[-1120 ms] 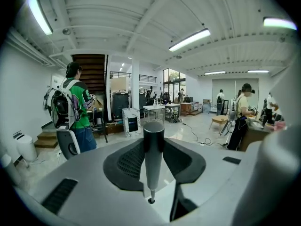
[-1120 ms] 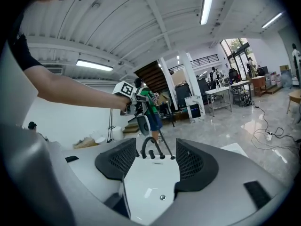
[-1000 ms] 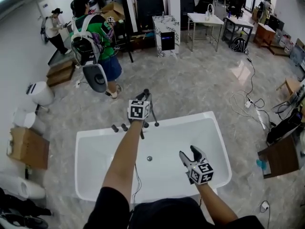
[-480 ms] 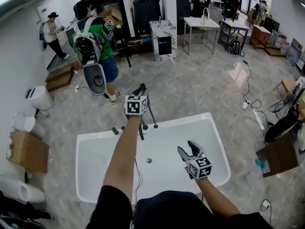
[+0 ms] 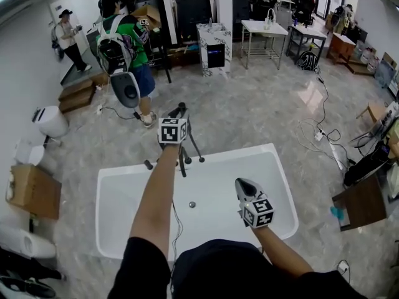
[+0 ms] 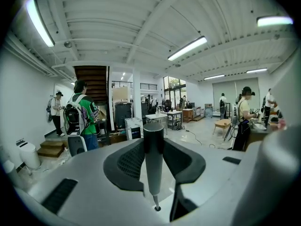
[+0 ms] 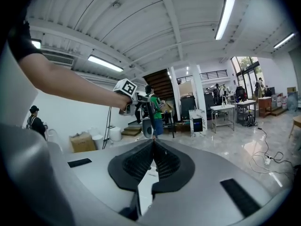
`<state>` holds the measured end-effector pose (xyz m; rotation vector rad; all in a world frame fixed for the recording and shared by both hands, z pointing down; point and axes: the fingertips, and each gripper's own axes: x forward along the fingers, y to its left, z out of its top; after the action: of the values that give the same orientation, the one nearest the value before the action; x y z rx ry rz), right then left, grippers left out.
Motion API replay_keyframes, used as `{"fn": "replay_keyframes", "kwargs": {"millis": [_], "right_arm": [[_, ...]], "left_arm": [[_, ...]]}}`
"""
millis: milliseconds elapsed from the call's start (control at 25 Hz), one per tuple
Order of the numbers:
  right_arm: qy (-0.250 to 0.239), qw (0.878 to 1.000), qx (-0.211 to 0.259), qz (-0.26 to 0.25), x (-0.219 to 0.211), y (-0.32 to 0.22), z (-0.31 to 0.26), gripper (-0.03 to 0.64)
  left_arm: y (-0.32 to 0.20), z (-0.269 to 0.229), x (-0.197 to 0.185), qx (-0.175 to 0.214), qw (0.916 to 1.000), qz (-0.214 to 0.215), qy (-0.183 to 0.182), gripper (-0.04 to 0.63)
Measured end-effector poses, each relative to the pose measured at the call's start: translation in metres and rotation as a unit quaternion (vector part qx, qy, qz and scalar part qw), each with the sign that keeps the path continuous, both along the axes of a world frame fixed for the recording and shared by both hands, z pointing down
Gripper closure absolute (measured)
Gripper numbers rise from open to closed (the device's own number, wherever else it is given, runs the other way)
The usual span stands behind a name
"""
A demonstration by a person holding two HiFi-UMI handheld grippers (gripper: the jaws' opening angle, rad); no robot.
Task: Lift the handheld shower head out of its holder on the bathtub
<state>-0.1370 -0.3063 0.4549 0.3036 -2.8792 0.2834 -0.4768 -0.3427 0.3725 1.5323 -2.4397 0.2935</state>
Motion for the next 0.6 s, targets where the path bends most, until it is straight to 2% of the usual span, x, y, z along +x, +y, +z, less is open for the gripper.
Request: {"fn": "replay_keyframes", "kwargs": {"millis": [240,600], "right_arm": [[-0.007,1.0,-0.008,0.004,-0.0079,0.0007,-0.0036,0.618],[-0.001,1.0,0.012,-0.01,-0.0076,0.0065,-0.0022,0.618]], "left_arm": [[0.0,0.0028,0.0032,-0.003,1.0,0.006,-0.003,0.477],[-0.0005,0.0037,0.0005,-0.007,1.0,0.003,-0.005,0.477]]}}
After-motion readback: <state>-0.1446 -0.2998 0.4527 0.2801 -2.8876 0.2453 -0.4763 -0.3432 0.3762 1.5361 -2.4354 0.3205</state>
